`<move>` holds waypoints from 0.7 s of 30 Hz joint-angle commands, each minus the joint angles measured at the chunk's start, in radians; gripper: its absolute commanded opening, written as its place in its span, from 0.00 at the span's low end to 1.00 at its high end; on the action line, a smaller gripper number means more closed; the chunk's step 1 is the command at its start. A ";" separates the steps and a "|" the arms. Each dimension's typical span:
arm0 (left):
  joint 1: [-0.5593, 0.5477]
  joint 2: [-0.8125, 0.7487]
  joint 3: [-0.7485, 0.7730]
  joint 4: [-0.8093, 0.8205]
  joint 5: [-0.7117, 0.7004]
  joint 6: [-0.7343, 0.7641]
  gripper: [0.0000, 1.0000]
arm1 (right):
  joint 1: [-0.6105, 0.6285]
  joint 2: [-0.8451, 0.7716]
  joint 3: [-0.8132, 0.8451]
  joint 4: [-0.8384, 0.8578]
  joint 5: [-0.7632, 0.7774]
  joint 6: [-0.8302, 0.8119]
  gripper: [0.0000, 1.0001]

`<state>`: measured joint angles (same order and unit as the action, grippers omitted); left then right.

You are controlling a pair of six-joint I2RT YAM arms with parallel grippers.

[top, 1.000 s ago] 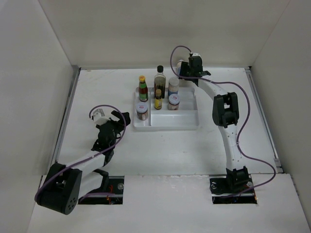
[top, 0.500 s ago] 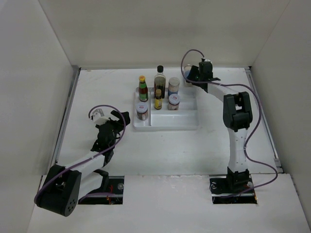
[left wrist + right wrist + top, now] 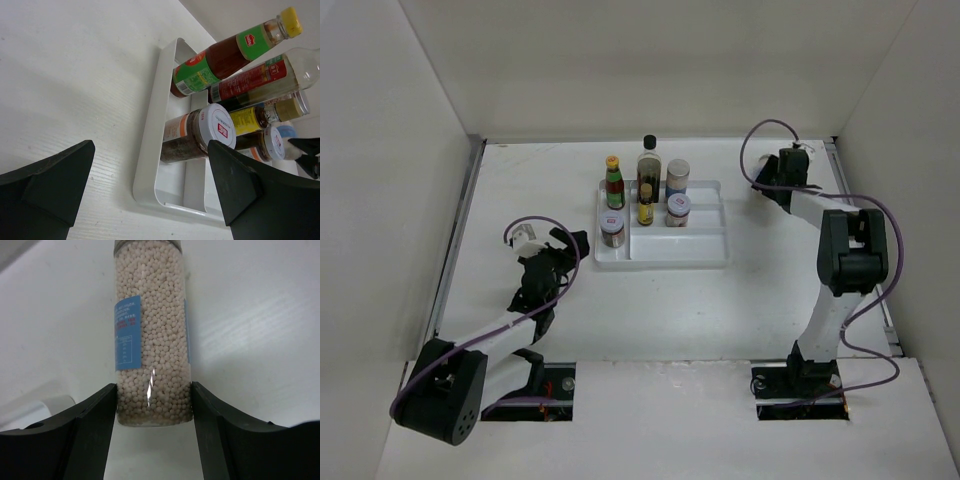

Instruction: Organize the condiment bottles

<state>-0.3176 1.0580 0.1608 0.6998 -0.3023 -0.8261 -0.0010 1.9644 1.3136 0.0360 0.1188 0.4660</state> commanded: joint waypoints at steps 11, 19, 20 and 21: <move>-0.059 -0.004 -0.006 0.055 0.012 -0.005 1.00 | 0.146 -0.409 -0.353 -0.123 0.220 -0.055 0.94; -0.053 -0.012 -0.004 0.047 0.012 -0.005 1.00 | 0.042 -0.210 -0.082 -0.165 0.158 -0.102 0.95; -0.051 -0.012 -0.004 0.047 0.012 -0.005 1.00 | 0.036 -0.179 -0.050 -0.183 0.145 -0.105 0.94; -0.050 -0.010 -0.006 0.047 0.012 -0.005 1.00 | 0.032 -0.145 -0.016 -0.200 0.134 -0.112 0.94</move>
<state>-0.3737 1.0634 0.1604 0.7010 -0.2981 -0.8268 0.0513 1.7470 1.2106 -0.1242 0.2802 0.3874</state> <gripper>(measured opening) 0.997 0.940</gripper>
